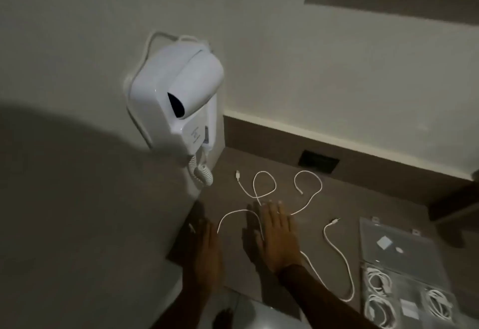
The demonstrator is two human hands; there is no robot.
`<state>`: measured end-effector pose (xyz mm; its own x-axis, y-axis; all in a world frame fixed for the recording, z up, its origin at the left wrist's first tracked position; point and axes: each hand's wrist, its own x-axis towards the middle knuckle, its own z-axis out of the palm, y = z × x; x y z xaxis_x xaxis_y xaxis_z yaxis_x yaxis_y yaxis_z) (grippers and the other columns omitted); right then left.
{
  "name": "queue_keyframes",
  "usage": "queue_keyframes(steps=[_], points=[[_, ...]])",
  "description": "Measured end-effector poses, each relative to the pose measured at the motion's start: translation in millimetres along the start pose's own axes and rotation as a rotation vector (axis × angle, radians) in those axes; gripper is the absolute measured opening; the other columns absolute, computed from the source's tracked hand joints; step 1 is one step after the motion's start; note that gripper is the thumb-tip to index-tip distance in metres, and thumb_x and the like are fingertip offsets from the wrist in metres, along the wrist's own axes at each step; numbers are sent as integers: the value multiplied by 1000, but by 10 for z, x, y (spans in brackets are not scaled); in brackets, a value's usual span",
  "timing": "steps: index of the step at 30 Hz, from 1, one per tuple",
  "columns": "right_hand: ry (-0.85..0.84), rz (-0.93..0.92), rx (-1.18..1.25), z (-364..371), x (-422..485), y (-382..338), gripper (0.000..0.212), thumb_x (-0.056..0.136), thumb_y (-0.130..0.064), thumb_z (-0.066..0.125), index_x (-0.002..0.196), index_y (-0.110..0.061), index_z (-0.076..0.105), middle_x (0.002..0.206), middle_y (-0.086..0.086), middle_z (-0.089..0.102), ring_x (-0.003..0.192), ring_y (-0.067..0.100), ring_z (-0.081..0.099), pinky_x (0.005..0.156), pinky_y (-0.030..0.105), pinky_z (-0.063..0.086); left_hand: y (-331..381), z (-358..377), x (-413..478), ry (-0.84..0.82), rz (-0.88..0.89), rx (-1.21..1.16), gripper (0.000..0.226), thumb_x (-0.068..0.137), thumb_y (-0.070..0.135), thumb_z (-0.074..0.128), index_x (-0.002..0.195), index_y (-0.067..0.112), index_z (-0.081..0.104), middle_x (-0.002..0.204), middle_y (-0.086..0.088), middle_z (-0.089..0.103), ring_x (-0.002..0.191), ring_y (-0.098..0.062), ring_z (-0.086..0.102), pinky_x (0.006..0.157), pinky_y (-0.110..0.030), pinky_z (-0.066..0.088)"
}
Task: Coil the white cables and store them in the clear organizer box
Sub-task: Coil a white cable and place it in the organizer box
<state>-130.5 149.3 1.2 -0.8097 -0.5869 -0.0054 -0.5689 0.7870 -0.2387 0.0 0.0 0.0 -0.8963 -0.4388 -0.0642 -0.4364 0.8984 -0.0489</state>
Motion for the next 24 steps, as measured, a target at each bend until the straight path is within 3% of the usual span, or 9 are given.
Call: queue_keyframes(steps=[2, 4, 7, 10, 15, 17, 19, 22, 24], points=[[-64, -116, 60, 186, 156, -257, 67, 94, -39, 42, 158, -18, 38, 166, 12, 36, 155, 39, 27, 121, 59, 30, -223, 123, 194, -37, -4, -18, 60, 80, 17, 33, 127, -3, 64, 136, -23, 61, 128, -40, 57, 107, -51, 43], [-124, -251, 22, 445, 318, -515, 61, 93, -36, 48, 153, -24, 46, 166, 9, 37, 155, 38, 27, 120, 60, 30, -444, 260, 399, -37, 11, 9, 58, 82, 14, 30, 122, -2, 68, 131, -21, 66, 125, -39, 60, 99, -46, 52], [-308, -330, -79, 768, 540, -760, 61, 92, -35, 53, 152, -28, 43, 171, 10, 23, 160, 38, 8, 124, 61, 16, -644, 490, 630, -80, 110, 95, 54, 84, 15, 29, 109, 1, 75, 121, -18, 73, 119, -36, 65, 91, -41, 58], [-403, -368, -131, 985, 662, -895, 51, 91, -33, 64, 140, -27, 56, 165, 11, 34, 159, 40, 12, 123, 65, 17, -817, 654, 847, -120, 150, 170, 34, 90, 14, 47, 106, 1, 74, 121, -19, 70, 121, -37, 62, 90, -39, 57], [-105, -368, -72, 1002, 722, -671, 20, 90, -30, 68, 108, -29, 75, 128, -1, 73, 140, 30, 54, 112, 60, 43, -807, 527, 875, -240, 215, 73, 22, 92, 17, 54, 111, 10, 65, 113, -14, 67, 107, -32, 62, 87, -40, 53], [-35, -349, 38, 860, 764, -493, 8, 97, -31, 63, 100, -30, 70, 119, -3, 75, 130, 24, 60, 119, 59, 33, -755, 383, 844, -264, 184, -94, 13, 93, 27, 58, 101, 18, 65, 95, -2, 72, 85, -19, 68, 77, -33, 57], [-53, -325, 148, 587, 775, -341, 17, 105, -37, 50, 94, -31, 63, 103, -7, 72, 108, 17, 61, 118, 53, 28, -660, 168, 836, -344, 127, -456, 11, 96, 29, 57, 91, 22, 64, 76, 7, 70, 67, -4, 66, 67, -20, 55], [-73, -222, 445, 41, 690, -95, 24, 103, -45, 53, 94, -30, 69, 92, -10, 76, 85, 8, 66, 91, 41, 52, -394, -269, 796, -710, -21, -1269, 24, 105, 14, 44, 91, 14, 64, 57, 4, 62, 49, -6, 60, 54, -19, 50], [-66, -87, 719, -352, 548, 11, 16, 98, -40, 65, 94, -30, 77, 91, -8, 80, 83, 5, 72, 79, 32, 58, -212, -565, 695, -821, -87, -1611, 27, 104, 13, 44, 94, 7, 68, 56, -1, 63, 50, -13, 63, 53, -23, 55]])
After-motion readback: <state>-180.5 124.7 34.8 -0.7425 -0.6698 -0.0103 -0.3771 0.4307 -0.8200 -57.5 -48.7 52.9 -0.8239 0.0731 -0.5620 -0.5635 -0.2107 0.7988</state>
